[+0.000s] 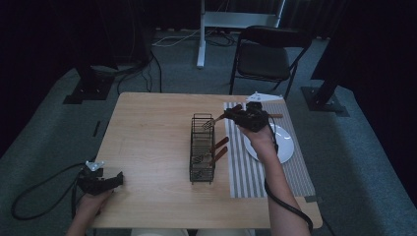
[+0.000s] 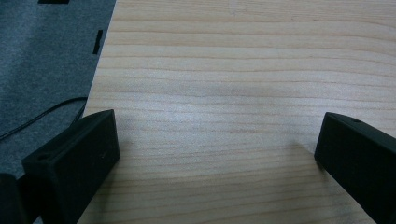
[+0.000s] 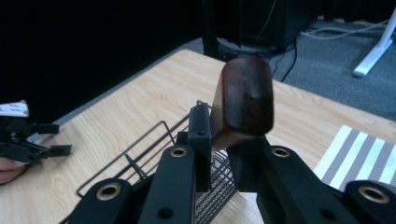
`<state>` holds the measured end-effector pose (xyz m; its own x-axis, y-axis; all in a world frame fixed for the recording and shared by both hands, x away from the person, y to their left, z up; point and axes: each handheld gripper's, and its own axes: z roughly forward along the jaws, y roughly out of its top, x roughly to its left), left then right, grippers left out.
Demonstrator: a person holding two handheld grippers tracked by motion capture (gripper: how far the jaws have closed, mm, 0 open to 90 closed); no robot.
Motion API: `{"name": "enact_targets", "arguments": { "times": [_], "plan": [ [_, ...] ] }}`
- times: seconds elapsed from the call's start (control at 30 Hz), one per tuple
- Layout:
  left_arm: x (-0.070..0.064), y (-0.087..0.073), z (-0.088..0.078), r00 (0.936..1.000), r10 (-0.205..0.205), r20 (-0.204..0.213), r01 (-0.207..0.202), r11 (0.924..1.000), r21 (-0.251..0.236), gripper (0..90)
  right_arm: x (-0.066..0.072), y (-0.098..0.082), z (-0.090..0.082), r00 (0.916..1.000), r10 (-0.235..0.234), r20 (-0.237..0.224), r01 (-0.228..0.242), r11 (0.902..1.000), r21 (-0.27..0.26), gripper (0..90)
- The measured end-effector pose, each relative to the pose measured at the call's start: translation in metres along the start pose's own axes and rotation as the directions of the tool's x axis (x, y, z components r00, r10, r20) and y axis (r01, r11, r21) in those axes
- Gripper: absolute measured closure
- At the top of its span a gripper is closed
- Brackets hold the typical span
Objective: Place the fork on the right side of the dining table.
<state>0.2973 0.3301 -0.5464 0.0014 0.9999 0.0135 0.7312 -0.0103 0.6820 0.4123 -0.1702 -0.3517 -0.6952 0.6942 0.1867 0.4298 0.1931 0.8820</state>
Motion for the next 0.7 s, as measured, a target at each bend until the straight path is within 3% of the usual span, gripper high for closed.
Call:
{"name": "enact_targets", "arguments": {
  "times": [0.13,0.33,0.53,0.7],
  "plan": [
    [0.0,0.0,0.0,1.0,0.003,0.0,-0.003,1.0,0.002,0.2,0.002,0.006,-0.018,0.9999,-0.008,0.01,0.009,0.9993,-0.038,80.7],
    [0.0,0.0,0.0,1.0,0.001,0.0,-0.001,1.0,0.001,0.2,0.001,0.007,-0.041,0.9986,-0.018,0.05,0.021,0.9986,-0.048,80.7],
    [0.0,0.0,0.0,1.0,0.001,0.0,-0.001,1.0,0.0,0.2,-0.003,-0.003,-0.056,0.9966,-0.009,0.081,0.013,0.9987,-0.049,80.7],
    [0.0,0.0,0.0,1.0,0.0,0.0,0.0,1.0,0.0,0.2,-0.012,-0.022,-0.07,0.9933,0.028,0.112,-0.022,0.9984,-0.052,80.7]
  ]
}}
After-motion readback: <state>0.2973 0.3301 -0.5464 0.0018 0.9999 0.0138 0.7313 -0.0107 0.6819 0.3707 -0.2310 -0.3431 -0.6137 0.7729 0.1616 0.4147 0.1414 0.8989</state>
